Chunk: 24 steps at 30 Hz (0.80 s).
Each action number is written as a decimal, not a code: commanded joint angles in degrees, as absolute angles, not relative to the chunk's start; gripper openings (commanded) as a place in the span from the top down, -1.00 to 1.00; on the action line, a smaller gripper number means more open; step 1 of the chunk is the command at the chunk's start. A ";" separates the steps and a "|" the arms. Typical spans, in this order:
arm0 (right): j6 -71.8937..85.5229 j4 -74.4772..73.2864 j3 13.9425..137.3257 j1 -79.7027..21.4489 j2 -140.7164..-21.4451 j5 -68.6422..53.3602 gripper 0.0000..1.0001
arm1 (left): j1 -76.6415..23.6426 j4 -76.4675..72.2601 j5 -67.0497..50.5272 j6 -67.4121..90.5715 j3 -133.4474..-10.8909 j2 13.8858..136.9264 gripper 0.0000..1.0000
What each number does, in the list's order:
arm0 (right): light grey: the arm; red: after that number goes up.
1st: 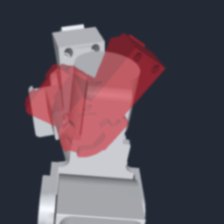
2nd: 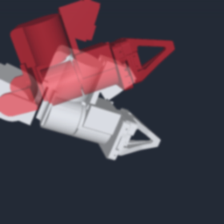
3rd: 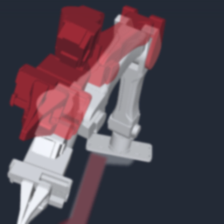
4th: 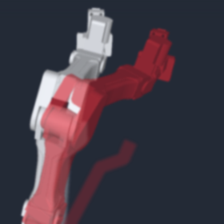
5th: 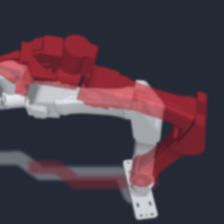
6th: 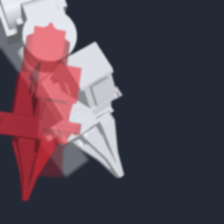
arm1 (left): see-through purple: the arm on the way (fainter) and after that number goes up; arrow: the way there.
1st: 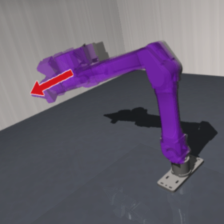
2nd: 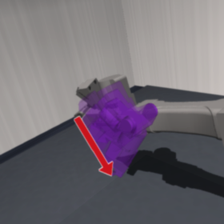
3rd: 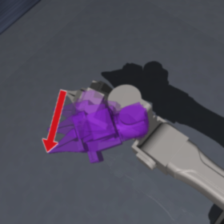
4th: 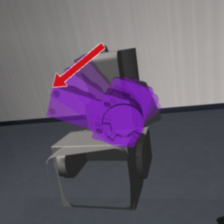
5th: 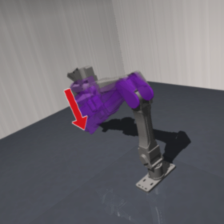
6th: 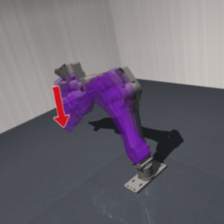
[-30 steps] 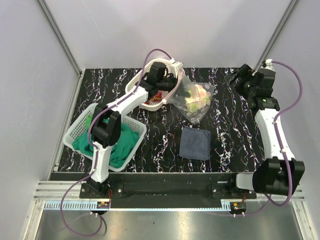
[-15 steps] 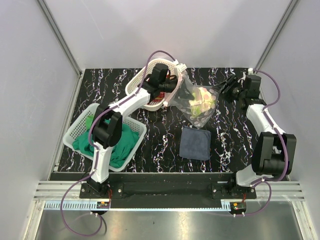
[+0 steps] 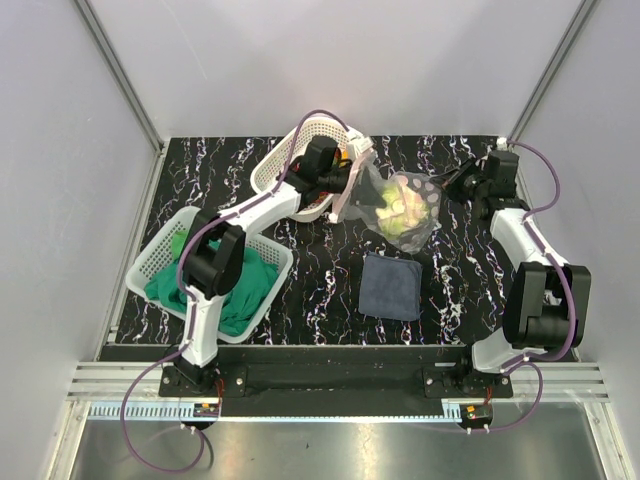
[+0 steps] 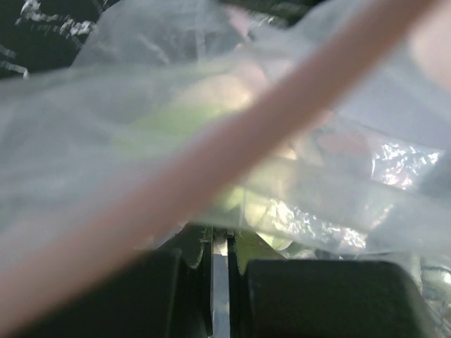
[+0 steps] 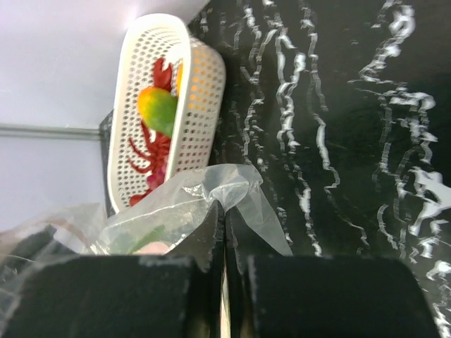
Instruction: Open the zip-top bag and remove the fake food
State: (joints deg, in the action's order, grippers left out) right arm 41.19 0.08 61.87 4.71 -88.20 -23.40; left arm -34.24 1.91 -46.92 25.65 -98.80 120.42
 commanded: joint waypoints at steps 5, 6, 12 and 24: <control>38.06 -3.69 63.90 10.97 -89.47 -15.56 1.00 | -34.28 -0.18 -39.03 23.03 -91.67 109.60 1.00; 37.10 -3.87 63.90 11.42 -90.08 -15.47 1.00 | -34.28 -0.18 -38.68 23.11 -91.41 108.82 1.00; 32.70 -6.85 66.00 13.88 -92.19 -12.58 1.00 | -33.31 5.86 -32.53 26.01 -94.47 109.94 1.00; 28.92 -10.98 69.26 17.22 -95.10 -8.70 1.00 | -30.06 14.15 -24.26 24.52 -93.96 107.58 1.00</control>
State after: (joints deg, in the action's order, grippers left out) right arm 31.40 -9.82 66.52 16.69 -94.56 -11.64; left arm -31.16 13.67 -28.47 25.47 -93.43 111.92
